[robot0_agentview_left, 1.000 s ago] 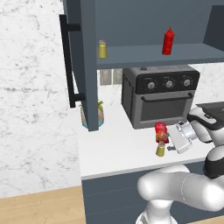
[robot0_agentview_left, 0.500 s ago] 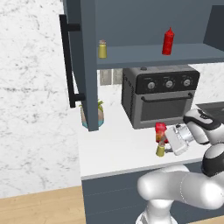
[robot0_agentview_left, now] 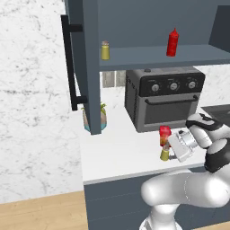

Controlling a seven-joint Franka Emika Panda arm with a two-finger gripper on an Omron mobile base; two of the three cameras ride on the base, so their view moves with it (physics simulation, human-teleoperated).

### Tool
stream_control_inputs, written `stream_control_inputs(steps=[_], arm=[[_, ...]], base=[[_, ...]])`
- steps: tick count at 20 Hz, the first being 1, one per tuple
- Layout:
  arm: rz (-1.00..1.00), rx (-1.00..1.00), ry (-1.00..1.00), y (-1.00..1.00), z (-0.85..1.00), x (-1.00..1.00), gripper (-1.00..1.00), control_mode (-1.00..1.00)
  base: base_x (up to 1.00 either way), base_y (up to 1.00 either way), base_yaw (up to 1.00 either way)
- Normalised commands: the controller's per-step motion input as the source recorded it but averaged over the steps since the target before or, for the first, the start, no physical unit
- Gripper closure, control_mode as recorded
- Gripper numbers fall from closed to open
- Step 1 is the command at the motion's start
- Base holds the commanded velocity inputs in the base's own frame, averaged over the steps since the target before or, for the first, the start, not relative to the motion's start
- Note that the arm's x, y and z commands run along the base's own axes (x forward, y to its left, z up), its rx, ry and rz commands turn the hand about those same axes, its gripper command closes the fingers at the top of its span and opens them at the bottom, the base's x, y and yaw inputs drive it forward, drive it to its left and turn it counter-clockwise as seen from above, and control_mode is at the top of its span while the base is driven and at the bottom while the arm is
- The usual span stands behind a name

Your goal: Put the shaker and condiment bottle from the counter next to their counterparts in the cabinet.

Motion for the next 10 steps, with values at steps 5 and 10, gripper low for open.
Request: stream_control_inputs(steps=[5,10], arm=[[0.01,0.0,0.0,0.0,0.0,0.09,-1.0,-1.0],[0.0,0.0,0.0,0.06,0.0,0.03,-1.0,-1.0]], base=[[0.0,0.0,0.0],[0.0,0.0,0.0]])
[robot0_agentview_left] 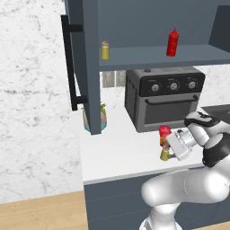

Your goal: Put the shaker and condiment bottle from the counter next to their counterparts in the cabinet.

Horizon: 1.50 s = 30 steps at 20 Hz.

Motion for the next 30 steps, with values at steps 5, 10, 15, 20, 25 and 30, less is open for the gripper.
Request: stream_control_inputs(steps=[5,10,15,20,25,30], arm=[[0.0,0.0,0.0,0.2,-0.02,0.09,1.0,-1.0],[0.01,0.0,0.0,0.15,-0.06,0.0,1.0,-1.0],[0.02,0.0,0.0,0.06,0.12,0.0,1.0,-1.0],[0.0,-0.01,0.0,0.0,0.72,0.0,1.0,-1.0],[0.0,-0.01,0.0,0.06,0.82,-0.04,1.0,-1.0],[0.0,-0.01,0.0,0.09,0.8,-0.02,1.0,-1.0]], base=[[0.0,0.0,0.0],[0.0,0.0,0.0],[0.0,0.0,0.0],[0.0,0.0,0.0],[0.0,0.0,0.0],[0.0,0.0,0.0]])
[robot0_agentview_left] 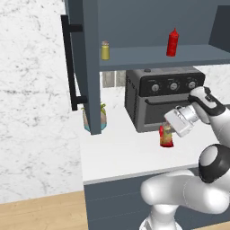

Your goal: Put the shaker and condiment bottle from the counter next to their counterparts in the cabinet.

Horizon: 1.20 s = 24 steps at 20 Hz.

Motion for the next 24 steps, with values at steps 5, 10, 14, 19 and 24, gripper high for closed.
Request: stream_control_inputs(steps=[5,10,14,19,24], arm=[[-0.01,0.0,0.0,0.11,0.79,0.0,1.0,-1.0],[-0.02,0.0,0.01,0.11,0.83,0.0,1.0,-1.0],[0.0,0.0,0.0,0.1,0.82,-0.08,1.0,-1.0],[0.0,0.0,0.0,0.0,0.6,-0.24,1.0,-1.0],[0.01,0.04,0.0,0.0,0.33,-0.33,1.0,-1.0]], base=[[0.0,0.0,0.0],[0.0,0.0,0.0],[0.0,0.0,0.0],[0.0,0.0,0.0],[0.0,0.0,0.0]])
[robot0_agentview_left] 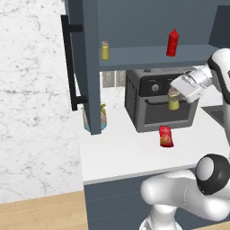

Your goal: Put the shaker and condiment bottle from the counter next to their counterparts in the cabinet.

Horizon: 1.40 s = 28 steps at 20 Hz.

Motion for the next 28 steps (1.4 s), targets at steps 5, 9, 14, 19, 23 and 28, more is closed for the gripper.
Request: stream_control_inputs(steps=[5,9,14,19,23,28], arm=[[0.03,0.06,0.0,0.02,0.02,-0.26,1.0,-1.0],[-0.01,0.01,0.01,0.19,0.52,-0.01,1.0,-1.0],[-0.09,0.0,0.07,0.44,0.8,0.0,1.0,-1.0],[-0.18,-0.01,0.06,0.54,0.69,0.0,1.0,-1.0],[-0.26,-0.06,0.07,0.5,0.2,0.13,1.0,-1.0],[-0.15,-0.03,-0.04,0.17,-0.16,0.08,1.0,-1.0]], base=[[0.0,0.0,0.0],[0.0,0.0,0.0],[0.0,0.0,0.0],[0.0,0.0,0.0],[0.0,0.0,0.0],[0.0,0.0,0.0]])
